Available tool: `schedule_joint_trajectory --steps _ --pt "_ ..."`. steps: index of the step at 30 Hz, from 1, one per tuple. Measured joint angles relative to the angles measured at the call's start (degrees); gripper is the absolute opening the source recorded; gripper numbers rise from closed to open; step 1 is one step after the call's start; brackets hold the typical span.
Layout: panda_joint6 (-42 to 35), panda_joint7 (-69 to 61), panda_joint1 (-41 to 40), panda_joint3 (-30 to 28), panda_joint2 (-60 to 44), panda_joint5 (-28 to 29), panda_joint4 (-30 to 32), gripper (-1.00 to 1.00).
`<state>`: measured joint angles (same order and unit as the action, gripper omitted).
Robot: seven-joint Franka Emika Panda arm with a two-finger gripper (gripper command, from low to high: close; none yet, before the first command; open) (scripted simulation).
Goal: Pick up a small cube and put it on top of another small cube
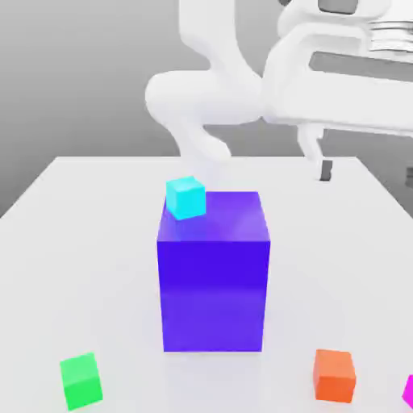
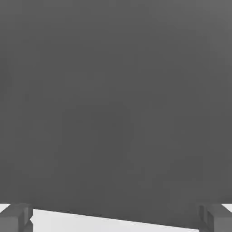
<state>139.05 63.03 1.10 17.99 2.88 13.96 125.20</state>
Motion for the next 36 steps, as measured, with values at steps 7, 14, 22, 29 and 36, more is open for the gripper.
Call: schedule_joint_trajectory --steps 7,14,22,29,36 --pt "2.61 5.33 4.75 1.27 -14.34 4.0 -2.18 0.0" --pt "5.94 8.39 9.51 2.8 -27.73 4.56 -4.12 0.0" --pt "12.67 11.57 13.75 -0.49 -39.12 8.04 -6.73 -1.0" --pt "10.32 10.28 12.59 1.09 -35.79 6.15 -5.83 -1.0" --pt "7.69 13.32 4.74 -1.61 -27.05 -1.63 -0.87 -1.0"
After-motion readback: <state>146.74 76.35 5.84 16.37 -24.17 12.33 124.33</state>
